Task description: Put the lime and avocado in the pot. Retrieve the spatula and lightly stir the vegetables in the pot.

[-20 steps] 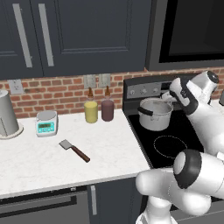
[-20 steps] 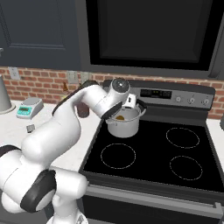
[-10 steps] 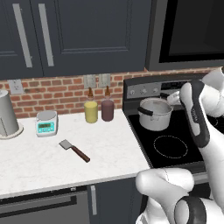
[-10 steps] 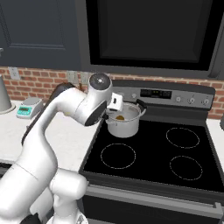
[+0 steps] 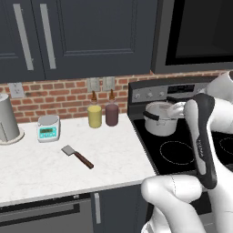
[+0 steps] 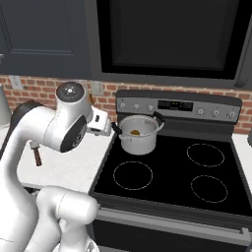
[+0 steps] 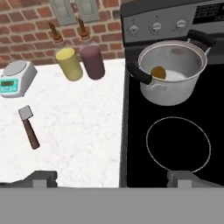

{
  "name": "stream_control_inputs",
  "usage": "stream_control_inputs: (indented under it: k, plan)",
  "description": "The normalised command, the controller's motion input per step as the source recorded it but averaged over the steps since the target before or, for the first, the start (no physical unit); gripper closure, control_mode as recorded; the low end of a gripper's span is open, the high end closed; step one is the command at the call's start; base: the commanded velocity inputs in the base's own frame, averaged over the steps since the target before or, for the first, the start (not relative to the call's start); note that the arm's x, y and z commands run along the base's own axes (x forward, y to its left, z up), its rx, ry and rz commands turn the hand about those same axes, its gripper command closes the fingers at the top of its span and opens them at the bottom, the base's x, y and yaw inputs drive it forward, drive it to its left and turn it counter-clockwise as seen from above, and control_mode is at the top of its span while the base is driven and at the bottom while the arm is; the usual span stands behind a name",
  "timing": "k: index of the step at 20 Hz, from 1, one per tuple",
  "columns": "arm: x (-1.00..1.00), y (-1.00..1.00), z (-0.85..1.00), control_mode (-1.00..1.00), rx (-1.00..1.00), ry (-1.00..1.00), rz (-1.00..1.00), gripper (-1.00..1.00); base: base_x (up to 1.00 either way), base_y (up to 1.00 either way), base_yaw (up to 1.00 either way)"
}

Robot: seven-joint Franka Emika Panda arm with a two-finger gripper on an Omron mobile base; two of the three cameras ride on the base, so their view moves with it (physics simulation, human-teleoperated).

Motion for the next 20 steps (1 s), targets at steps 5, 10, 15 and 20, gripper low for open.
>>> stream_control_inputs:
  k: [5,10,15,20]
  plan:
    - [-0.29,0.77,0.00,-1.00,-0.01,0.08,0.02,-1.00,0.00,0.00,0.00]
    - [-0.04,0.85,0.00,-1.00,-0.07,0.14,0.05,-1.00,0.00,0.00,0.00]
    - [0.00,0.63,0.00,-1.00,-0.07,0.08,0.09,-1.00,0.00,0.00,0.00]
    - [0.00,0.49,-0.21,-1.00,-0.01,0.05,0.09,-1.00,0.00,0.00,0.00]
